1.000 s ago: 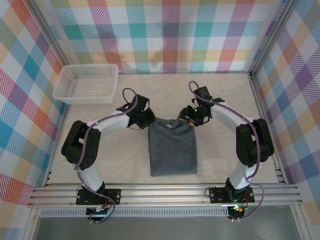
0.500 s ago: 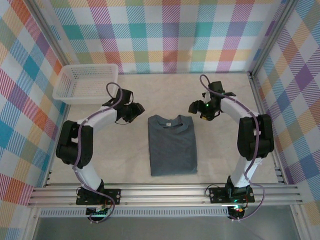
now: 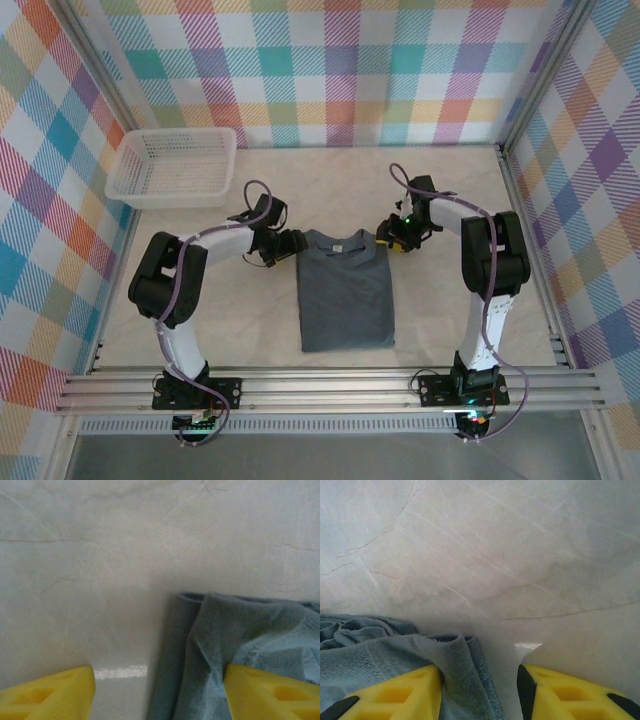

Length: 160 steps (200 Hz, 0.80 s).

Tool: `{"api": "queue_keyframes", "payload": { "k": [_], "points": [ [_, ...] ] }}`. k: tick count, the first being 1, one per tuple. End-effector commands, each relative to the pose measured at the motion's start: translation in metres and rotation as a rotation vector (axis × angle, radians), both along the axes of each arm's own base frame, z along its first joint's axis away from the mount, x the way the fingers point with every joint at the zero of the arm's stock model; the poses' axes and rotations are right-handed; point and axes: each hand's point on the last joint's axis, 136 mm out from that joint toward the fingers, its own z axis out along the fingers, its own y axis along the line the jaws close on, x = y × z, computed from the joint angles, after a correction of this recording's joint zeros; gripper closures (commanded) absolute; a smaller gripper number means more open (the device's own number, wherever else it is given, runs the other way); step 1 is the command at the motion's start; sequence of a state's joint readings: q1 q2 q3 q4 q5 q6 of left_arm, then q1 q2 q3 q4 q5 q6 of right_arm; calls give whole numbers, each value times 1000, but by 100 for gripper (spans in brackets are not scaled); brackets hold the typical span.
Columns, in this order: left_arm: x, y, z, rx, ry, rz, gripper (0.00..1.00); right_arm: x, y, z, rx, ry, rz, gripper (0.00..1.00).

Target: Fold the inside-out t-shirt

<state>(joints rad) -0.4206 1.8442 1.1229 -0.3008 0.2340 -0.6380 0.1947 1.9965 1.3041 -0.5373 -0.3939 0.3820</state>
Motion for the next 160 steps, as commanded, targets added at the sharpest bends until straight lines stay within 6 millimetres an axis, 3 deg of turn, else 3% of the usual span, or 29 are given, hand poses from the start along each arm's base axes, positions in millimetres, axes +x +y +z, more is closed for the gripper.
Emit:
{"api": "queue_keyframes", "payload": {
  "k": [1, 17, 38, 65, 102, 143, 160],
  "points": [
    [22, -19, 5, -53, -42, -2, 35, -14, 19, -11, 45, 45, 33, 53],
    [27, -29, 2, -98, -42, -10, 38, -15, 19, -8, 49, 50, 37, 51],
    [30, -41, -2, -147, -37, -18, 51, -15, 20, -7, 53, 50, 38, 51],
    [28, -35, -11, -110, -15, 0, 61, -14, 22, -5, 66, 53, 32, 51],
    [28, -42, -9, -143, -13, -24, 85, -13, 24, 3, 80, 41, 30, 48],
    [29, -41, -7, -125, -15, -38, 100, -13, 21, 38, 85, -17, 22, 38],
    [28, -39, -4, -105, -20, -53, 100, -14, 8, 51, 58, -60, -20, 31]
  ]
}}
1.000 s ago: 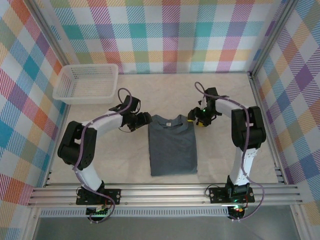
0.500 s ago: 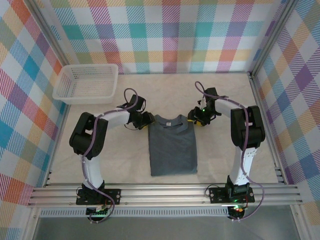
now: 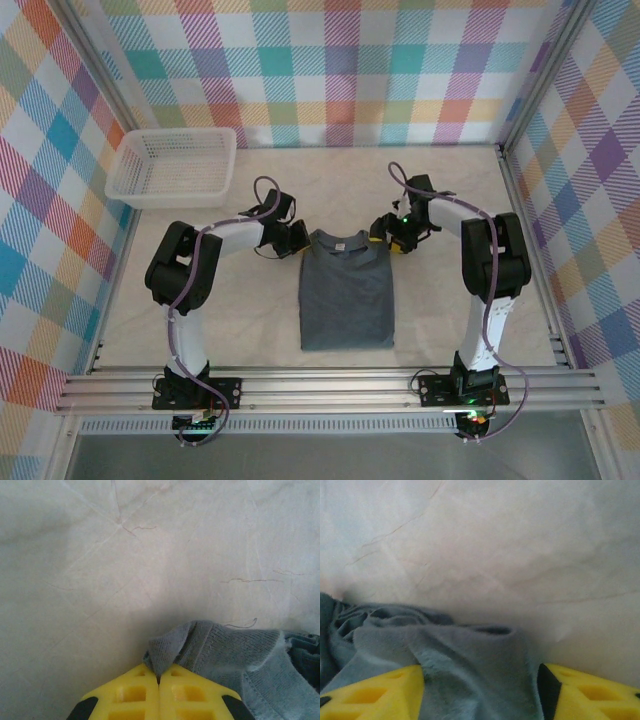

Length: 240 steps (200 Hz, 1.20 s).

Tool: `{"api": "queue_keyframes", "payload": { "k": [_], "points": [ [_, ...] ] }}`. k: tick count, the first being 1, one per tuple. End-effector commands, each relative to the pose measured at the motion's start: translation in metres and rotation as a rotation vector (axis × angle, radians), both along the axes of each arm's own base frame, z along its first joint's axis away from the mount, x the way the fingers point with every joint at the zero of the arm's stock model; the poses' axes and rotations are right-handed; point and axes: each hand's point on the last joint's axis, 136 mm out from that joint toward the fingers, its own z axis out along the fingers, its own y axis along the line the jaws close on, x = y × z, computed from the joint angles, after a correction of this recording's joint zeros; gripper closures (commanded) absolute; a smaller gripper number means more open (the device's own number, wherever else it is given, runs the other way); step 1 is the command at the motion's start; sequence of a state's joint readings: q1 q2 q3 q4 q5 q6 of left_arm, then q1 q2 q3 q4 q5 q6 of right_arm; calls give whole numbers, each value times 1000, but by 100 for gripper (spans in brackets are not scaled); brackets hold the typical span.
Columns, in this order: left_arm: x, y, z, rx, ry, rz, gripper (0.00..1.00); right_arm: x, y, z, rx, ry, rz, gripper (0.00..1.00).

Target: Fold the inside-out t-shirt

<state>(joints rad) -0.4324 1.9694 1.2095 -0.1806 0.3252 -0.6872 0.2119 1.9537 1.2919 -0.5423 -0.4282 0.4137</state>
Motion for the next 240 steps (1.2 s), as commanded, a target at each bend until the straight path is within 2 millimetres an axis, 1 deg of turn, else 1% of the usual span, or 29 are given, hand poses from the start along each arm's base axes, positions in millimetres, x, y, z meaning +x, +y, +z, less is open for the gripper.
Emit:
{"api": "queue_keyframes", "payload": {
  "k": [1, 17, 21, 36, 53, 71, 91, 110, 127, 150, 186, 196, 215, 229, 240],
  "points": [
    [-1, -3, 2, 17, -2, -39, 100, -8, -5, 36, 16, -60, -24, 31],
    [-2, -1, 5, 41, -2, -70, 100, -10, -21, 38, -22, -88, -82, 27],
    [-8, 2, 2, 58, 24, -78, 100, -11, -25, 37, -32, -93, -90, 26],
    [-15, 5, 4, 59, 38, -107, 100, -16, -32, 27, -61, -82, -108, 26],
    [-21, 8, 8, 23, 25, -122, 100, -20, -34, 13, -74, -49, -118, 27],
    [-23, 11, 11, 30, 19, -135, 100, -20, -27, 2, -38, -30, -116, 29],
    [-22, 10, 10, 19, 27, -143, 100, -16, -12, -5, 20, -13, -80, 36],
    [-20, 8, 9, 14, 28, -140, 100, -10, -1, -11, 38, -10, -36, 36],
    [-18, 7, 10, 12, 24, -136, 100, -2, 4, -14, 52, -17, -25, 36],
    [-15, 5, 13, 4, 21, -138, 100, 6, 6, -20, 47, -19, -21, 36],
    [-15, 5, 16, 12, 17, -142, 100, 6, 17, -24, 78, -6, 1, 40],
    [-15, 4, 15, 4, 19, -144, 100, 5, 21, -22, 102, -10, 16, 42],
    [-16, 4, 15, -1, 19, -143, 100, 9, 28, -14, 140, -35, 29, 53],
    [-16, 4, 15, -1, 18, -142, 100, 14, 23, -13, 107, -48, 9, 60],
    [-16, 4, 16, -1, 16, -144, 100, 17, 18, -13, 77, -58, -5, 60]
  ]
}}
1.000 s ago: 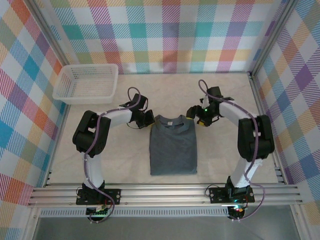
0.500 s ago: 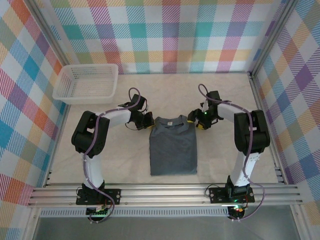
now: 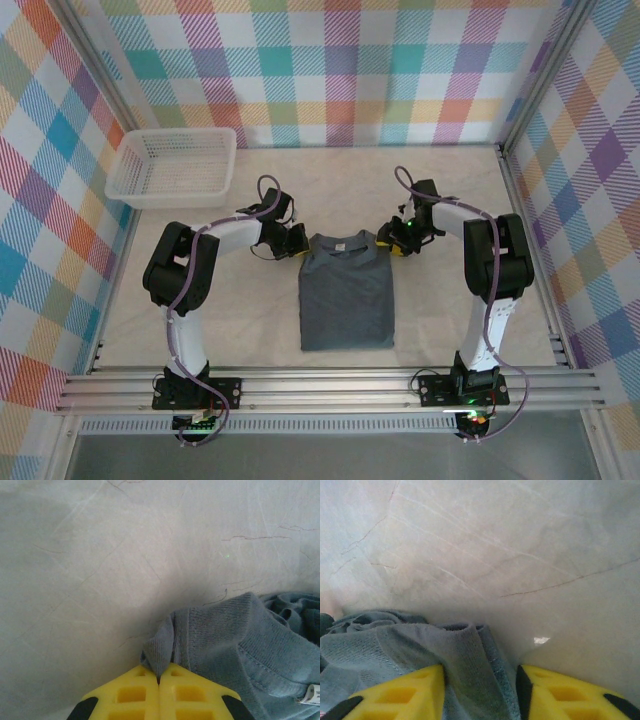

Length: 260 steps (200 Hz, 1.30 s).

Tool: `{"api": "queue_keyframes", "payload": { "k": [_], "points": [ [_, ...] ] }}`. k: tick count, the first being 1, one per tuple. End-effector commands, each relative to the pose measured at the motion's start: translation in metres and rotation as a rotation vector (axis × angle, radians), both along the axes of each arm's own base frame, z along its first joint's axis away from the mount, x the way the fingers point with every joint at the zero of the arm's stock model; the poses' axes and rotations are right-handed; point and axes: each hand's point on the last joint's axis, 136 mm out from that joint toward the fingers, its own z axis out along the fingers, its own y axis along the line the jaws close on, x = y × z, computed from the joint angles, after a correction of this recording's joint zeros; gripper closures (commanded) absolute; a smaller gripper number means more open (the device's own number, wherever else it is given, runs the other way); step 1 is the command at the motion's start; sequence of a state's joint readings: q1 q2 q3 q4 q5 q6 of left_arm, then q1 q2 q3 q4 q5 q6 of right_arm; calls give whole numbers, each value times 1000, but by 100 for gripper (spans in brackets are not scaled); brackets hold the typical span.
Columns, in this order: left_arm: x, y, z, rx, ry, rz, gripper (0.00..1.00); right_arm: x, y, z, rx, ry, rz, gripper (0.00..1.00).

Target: Fold the inside-out t-shirt

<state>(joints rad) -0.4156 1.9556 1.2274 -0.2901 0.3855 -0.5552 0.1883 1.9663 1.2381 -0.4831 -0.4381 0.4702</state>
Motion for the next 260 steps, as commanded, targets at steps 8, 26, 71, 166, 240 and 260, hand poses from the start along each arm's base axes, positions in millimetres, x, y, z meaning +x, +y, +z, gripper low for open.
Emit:
{"api": "queue_keyframes", "payload": {
  "k": [8, 26, 71, 166, 240, 260],
  "points": [
    [-1, -1, 13, -21, -8, -23, 100, 22, 25, 2, 44, -108, 53, 59],
    [0, -1, 16, -25, -15, -23, 100, 25, 23, 3, 33, -117, 45, 53],
    [1, -2, 15, -31, -22, -20, 100, 29, 41, 16, 102, -143, 56, 49],
    [-1, 3, 10, -11, -7, 8, 100, 22, 27, -8, -33, -98, 45, 52],
    [16, 22, 67, -84, -117, 132, 100, 21, 28, 61, 61, -196, 23, 100],
    [16, 33, 77, -92, -136, 155, 100, 10, 18, 66, 74, -225, -35, 100]
  ]
}}
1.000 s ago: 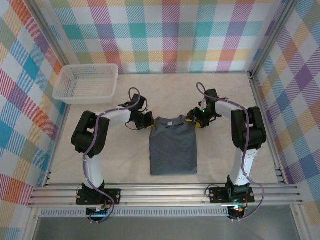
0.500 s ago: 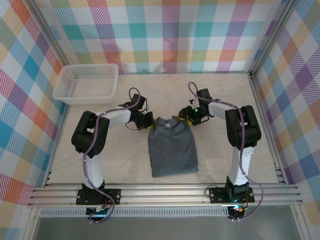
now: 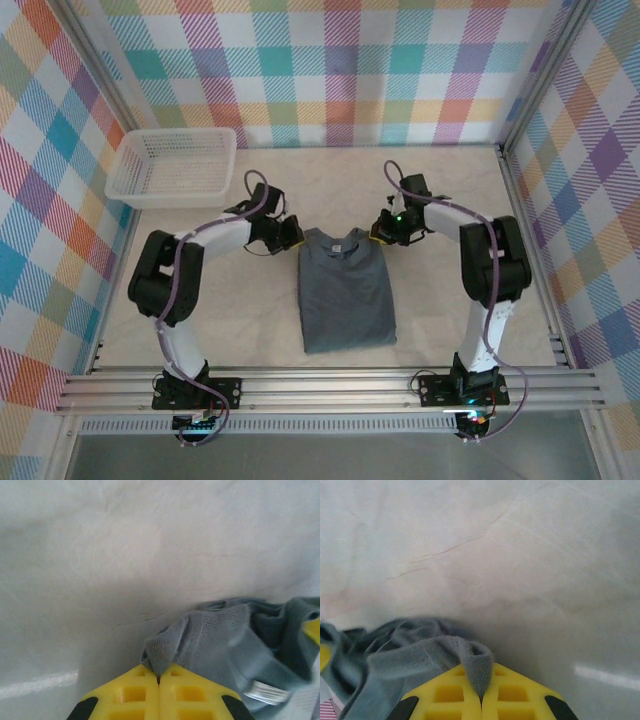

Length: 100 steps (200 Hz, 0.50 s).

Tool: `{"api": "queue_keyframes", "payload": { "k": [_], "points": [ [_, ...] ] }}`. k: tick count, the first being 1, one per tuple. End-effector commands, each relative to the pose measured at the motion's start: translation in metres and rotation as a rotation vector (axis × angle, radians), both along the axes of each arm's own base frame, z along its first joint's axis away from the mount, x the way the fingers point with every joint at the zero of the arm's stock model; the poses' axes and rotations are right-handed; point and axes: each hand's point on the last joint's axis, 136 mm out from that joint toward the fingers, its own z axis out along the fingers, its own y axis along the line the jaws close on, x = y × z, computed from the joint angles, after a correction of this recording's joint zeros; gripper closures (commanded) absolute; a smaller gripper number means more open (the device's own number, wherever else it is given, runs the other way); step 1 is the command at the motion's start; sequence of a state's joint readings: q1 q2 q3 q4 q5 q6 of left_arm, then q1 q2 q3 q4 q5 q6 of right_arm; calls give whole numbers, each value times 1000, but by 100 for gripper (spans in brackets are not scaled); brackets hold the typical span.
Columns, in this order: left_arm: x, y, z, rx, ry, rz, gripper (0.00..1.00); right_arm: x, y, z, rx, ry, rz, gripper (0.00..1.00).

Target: Fold the inside-out t-shirt

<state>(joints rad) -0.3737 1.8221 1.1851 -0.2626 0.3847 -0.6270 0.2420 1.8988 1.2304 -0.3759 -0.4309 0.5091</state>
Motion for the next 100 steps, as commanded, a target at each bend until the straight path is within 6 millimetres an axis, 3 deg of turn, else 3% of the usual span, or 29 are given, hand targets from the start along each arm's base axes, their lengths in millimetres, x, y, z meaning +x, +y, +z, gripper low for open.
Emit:
{"api": "queue_keyframes", "payload": {
  "k": [1, 31, 58, 77, 100],
  "points": [
    [5, 17, 31, -26, -62, 57, 100, -5, -7, 34, 43, -83, -53, 100],
    [-3, 15, 12, -39, -4, 51, 100, -21, -8, 18, 49, -33, -58, 100],
    [1, 11, 19, -66, -25, 51, 100, -15, -8, 37, 49, -75, -55, 100],
    [15, 5, 57, -106, -94, 30, 100, -2, -3, 72, 66, -134, -31, 100],
    [34, 10, 137, -201, -206, 28, 100, 16, 4, 151, 111, -266, -9, 100]
  ]
}}
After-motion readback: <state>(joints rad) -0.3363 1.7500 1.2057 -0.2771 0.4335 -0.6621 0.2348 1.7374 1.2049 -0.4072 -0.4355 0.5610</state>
